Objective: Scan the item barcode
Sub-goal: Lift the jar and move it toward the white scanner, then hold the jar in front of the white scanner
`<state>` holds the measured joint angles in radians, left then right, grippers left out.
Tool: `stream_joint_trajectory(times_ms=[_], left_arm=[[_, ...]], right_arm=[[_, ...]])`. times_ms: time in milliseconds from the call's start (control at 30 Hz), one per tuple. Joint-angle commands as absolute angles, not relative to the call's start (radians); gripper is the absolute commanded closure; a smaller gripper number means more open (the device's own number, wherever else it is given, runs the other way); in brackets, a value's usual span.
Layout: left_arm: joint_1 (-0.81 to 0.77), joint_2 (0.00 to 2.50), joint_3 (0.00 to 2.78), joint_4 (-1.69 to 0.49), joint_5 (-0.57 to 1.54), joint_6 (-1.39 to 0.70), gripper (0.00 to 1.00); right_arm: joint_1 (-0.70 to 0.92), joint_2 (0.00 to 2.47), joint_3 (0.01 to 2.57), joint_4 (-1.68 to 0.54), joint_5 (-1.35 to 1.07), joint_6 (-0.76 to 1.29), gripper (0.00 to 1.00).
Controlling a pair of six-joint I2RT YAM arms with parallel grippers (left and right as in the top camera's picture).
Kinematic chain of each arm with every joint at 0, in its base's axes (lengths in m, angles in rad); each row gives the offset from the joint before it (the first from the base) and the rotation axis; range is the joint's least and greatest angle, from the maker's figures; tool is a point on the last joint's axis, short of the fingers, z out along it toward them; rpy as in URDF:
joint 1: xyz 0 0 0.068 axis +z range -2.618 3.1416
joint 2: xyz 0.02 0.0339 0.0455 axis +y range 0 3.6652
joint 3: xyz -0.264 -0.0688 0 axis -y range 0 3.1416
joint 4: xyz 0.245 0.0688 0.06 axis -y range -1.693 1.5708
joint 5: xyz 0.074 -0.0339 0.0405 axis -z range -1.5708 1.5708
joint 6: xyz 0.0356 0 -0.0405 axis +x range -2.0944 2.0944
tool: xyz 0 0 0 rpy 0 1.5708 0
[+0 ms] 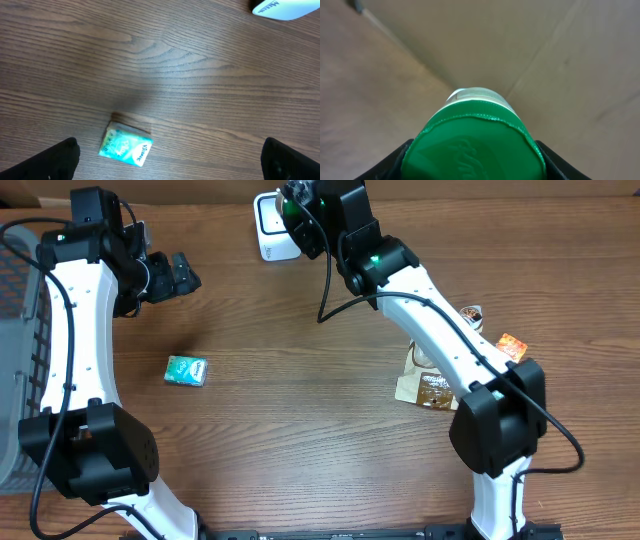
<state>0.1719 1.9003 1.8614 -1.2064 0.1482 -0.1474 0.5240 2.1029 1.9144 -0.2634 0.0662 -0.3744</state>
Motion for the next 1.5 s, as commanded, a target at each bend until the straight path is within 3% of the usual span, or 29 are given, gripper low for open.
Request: stream_joint_trajectory(times_ms=[0,300,567,1467], left_arm=[[0.170,1.896,1.882,-1.207,0.146,-0.138,0.01],[0.170,1.896,1.882,-1.207,0.146,-0.138,0.00],[0.170,1.896,1.882,-1.207,0.146,-0.138,0.01],[0.170,1.896,1.882,-1.207,0.146,-0.138,0.01]], right_arm=[[0.522,2.169,1.917,-0.165,0.104,-0.534,0.60],[0.522,2.315,1.917,0.156,0.139,-0.703,0.59],[0.524,2.408,1.917,0.321,0.138,-1.055,0.58],[0.522,2.419,1.917,0.374,0.084,-1.064,0.59]])
